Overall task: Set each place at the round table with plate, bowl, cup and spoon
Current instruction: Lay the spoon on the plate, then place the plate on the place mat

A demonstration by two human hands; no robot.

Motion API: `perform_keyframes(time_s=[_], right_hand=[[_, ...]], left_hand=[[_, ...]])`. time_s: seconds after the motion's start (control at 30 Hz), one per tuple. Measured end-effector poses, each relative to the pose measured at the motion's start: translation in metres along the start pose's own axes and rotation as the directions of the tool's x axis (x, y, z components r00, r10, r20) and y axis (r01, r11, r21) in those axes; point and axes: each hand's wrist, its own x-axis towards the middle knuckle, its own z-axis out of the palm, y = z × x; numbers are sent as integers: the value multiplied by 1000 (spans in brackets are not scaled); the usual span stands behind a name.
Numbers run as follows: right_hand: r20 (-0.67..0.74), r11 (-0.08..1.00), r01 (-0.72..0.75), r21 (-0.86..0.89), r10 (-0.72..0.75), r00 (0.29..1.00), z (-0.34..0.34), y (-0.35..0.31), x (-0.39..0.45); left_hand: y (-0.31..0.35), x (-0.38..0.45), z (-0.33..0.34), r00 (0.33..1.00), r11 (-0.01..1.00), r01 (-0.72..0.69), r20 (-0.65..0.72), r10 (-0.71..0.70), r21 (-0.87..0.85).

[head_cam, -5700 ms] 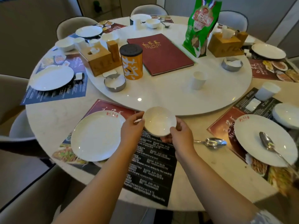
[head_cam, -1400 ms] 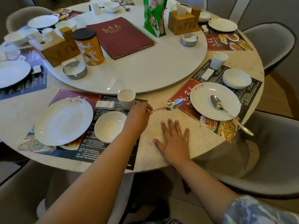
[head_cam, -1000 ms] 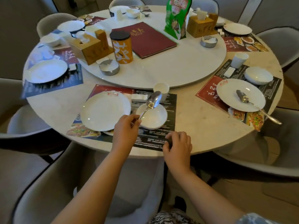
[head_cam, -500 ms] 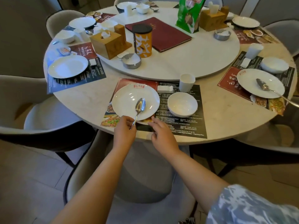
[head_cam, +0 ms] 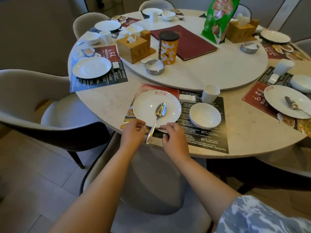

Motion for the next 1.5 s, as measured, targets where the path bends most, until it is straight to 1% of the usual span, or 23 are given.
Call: perform_keyframes(time_s=[0.07,0.17,0.27,0.37,0.53,0.6,0.83,1.0,1.2,1.27,1.33,1.43,1.5], right_hand=[[-29,997,27,73,-25,999,5,-15,3],[0,991,22,135,-22,1000,16,-45,12],[14,990,18,142,-20,1000,38,-76,23],[39,986,-13,168,6,999,68,-111,31],[-3,981,1,196,0,1000,126,-171,46],[-32,980,-16,201,23,999,148,-193,51],[-61,959,-101,266,121,991,208,-256,64],[-54,948,-141,285,163,985,232,-280,86],[-46,917,-223,331,252,967,260,-293,147],[-44,880,-272,390,313,949,272,-293,173],[-15,789,-351,504,415,910,284,-292,201],[55,572,-442,691,569,821,297,-294,242],[97,410,-461,787,655,749,306,-296,265]], left_hand=[[-6,-1,-15,999,999,8,-34,-10,-45],[-16,3,-42,996,988,50,-66,-61,-147],[-29,15,-74,993,958,92,-49,-109,-270],[-49,34,-112,994,937,92,-27,-108,-336],[-84,69,-179,996,943,92,44,-82,-320],[-95,82,-204,995,945,95,60,-80,-312],[-129,120,-281,994,949,91,86,-68,-303],[-137,148,-308,995,942,82,88,-57,-325],[-138,212,-324,995,943,79,88,-53,-322],[-134,239,-327,995,950,72,92,-46,-305],[-129,269,-329,994,956,69,102,-42,-283],[-119,316,-331,993,972,55,116,-29,-227],[-114,344,-332,993,980,40,118,-17,-193]])
